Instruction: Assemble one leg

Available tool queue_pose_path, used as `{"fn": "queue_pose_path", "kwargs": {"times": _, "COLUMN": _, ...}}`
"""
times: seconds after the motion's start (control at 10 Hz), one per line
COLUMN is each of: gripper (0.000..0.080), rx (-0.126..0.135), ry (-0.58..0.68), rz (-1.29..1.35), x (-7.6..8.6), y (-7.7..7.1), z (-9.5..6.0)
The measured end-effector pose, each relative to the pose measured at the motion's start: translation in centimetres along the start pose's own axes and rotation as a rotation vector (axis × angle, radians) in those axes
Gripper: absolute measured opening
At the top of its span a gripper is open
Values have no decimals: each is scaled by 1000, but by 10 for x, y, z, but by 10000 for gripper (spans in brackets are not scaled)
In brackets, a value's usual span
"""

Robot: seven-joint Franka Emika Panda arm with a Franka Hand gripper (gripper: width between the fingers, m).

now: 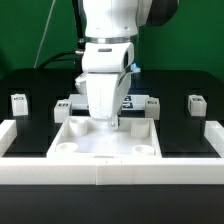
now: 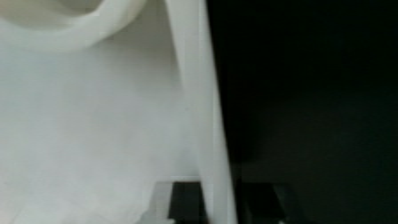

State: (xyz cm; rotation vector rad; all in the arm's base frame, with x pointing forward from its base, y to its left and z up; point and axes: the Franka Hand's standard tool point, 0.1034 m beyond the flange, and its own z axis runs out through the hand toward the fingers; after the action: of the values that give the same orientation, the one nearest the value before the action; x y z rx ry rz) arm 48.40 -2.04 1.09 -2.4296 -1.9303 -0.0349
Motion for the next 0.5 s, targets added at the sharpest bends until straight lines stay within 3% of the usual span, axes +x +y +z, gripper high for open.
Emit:
{"fn": "queue_pose_path", "kwargs": {"times": 0.3, "gripper": 81, "rx": 1, "ry": 0, "rz": -1, "x": 0, "y": 0, "z": 0}}
{"fn": "queue_pose_path", "kwargs": {"times": 0.5, "gripper": 77, "rx": 21, "ry": 8, "rz": -55, "x": 21, "y": -5, "z": 4}}
